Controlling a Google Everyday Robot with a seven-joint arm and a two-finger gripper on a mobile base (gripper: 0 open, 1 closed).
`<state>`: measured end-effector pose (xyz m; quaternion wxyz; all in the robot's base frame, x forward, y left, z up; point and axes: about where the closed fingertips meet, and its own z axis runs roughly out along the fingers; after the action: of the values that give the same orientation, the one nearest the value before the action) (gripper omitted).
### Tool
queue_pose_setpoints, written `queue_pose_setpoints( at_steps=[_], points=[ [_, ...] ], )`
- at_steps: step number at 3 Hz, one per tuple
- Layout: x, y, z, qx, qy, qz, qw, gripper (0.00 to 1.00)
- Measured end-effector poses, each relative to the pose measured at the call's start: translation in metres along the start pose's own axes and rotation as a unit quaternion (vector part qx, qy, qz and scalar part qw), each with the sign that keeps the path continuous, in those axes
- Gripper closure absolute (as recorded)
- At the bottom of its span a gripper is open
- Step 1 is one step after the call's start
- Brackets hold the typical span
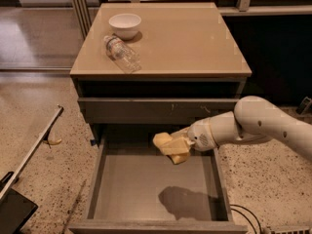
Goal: Place sponge into middle drawer
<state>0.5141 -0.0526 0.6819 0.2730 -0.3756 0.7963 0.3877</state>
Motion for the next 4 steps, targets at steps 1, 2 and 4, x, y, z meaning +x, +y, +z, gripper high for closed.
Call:
queue_pose_setpoints(
  at_steps=[1, 2, 4],
  points=[
    [0.040, 0.004, 0.055, -0.037, 0.075, 0.007, 0.9965, 1.00],
    [0.040, 0.004, 0.054, -0.036, 0.074, 0.007, 0.9966, 1.00],
    [0.066, 0.005, 0.113, -0.084, 0.110, -0.011, 0.9903, 1.00]
  ],
)
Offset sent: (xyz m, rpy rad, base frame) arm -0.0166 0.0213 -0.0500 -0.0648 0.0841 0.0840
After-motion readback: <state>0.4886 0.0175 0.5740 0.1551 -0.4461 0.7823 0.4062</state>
